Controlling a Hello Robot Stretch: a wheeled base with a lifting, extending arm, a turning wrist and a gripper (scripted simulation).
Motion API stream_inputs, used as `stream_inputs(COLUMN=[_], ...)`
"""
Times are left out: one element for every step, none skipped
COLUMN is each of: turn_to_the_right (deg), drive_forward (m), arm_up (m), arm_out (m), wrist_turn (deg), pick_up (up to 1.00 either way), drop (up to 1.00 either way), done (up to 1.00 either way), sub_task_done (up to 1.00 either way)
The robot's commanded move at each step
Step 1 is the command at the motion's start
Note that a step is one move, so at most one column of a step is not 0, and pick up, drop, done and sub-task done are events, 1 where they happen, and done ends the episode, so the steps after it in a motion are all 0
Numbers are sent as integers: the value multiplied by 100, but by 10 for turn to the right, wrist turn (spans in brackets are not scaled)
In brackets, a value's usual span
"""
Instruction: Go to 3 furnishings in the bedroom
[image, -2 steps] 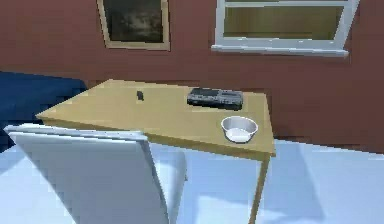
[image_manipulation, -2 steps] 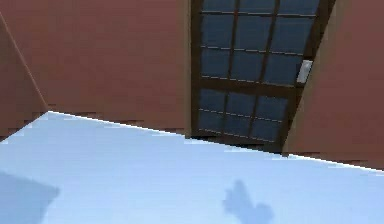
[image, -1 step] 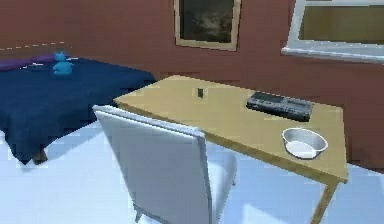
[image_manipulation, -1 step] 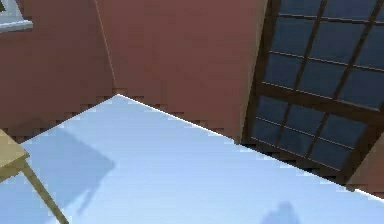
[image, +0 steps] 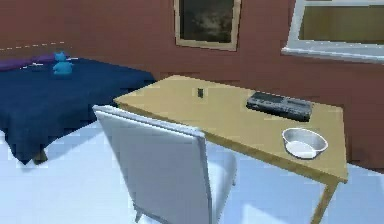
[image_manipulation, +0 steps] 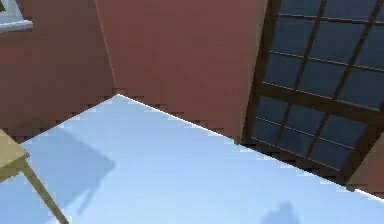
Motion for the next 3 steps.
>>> stream_inputs(turn_to_the_right=[450,300,0], drive_forward=[0,0,20], arm_up=[0,0,0], arm_out=[0,0,0], wrist_turn=[0,0,0], pick_up=[0,0,0], drop=[0,0,0], done=[0,0,0], sub_task_done=[0,0,0])
